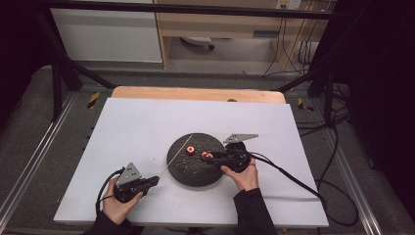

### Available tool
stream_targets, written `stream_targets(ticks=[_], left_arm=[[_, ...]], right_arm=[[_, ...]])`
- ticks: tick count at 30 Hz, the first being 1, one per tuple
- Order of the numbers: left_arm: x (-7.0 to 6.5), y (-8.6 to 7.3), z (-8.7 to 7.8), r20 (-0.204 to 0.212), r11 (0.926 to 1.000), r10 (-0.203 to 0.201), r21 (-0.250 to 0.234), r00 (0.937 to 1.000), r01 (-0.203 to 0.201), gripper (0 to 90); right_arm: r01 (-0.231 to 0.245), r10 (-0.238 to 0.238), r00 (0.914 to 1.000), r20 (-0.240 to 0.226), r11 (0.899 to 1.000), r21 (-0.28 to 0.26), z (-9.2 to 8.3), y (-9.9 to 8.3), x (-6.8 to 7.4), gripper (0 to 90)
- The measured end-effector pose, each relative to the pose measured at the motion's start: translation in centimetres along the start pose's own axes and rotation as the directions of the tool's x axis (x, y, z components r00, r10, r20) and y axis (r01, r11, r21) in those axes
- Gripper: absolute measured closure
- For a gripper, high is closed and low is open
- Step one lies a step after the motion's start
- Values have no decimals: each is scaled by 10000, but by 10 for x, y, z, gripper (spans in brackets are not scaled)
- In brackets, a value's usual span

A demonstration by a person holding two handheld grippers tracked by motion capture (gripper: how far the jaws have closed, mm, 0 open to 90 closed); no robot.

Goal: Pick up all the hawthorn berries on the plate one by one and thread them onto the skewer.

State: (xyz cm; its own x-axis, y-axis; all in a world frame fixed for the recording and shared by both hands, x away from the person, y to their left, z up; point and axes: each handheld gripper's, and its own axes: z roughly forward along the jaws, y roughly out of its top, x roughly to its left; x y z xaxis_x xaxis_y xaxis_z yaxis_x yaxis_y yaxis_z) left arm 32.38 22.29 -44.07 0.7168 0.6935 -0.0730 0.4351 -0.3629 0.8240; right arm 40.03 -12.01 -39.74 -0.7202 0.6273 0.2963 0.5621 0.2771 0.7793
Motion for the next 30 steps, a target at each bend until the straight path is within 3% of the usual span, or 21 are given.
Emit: stream_targets(ticks=[7, 15, 20, 30], left_arm=[[-3, -1, 1, -42, 9999, 6, -102, 10000, -6, 883], [-6, -1, 3, -32, 9999, 64, -160, 10000, -64, 883], [-9, -2, 4, -61, 9997, 75, -220, 10000, -77, 884], [-13, -1, 4, -203, 9988, 15, -495, 9998, -25, 884]], right_arm=[[-270, 263, 9996, -115, 9972, -700, 5, -7, 2, 607], [-768, 720, 9968, -350, 9834, -1641, 8, -6, 5, 607], [-1006, 929, 9947, -436, 9672, -2332, 7, -4, 6, 606], [-1652, 1567, 9862, -524, 9245, -3434, 4, 2, 6, 608]])
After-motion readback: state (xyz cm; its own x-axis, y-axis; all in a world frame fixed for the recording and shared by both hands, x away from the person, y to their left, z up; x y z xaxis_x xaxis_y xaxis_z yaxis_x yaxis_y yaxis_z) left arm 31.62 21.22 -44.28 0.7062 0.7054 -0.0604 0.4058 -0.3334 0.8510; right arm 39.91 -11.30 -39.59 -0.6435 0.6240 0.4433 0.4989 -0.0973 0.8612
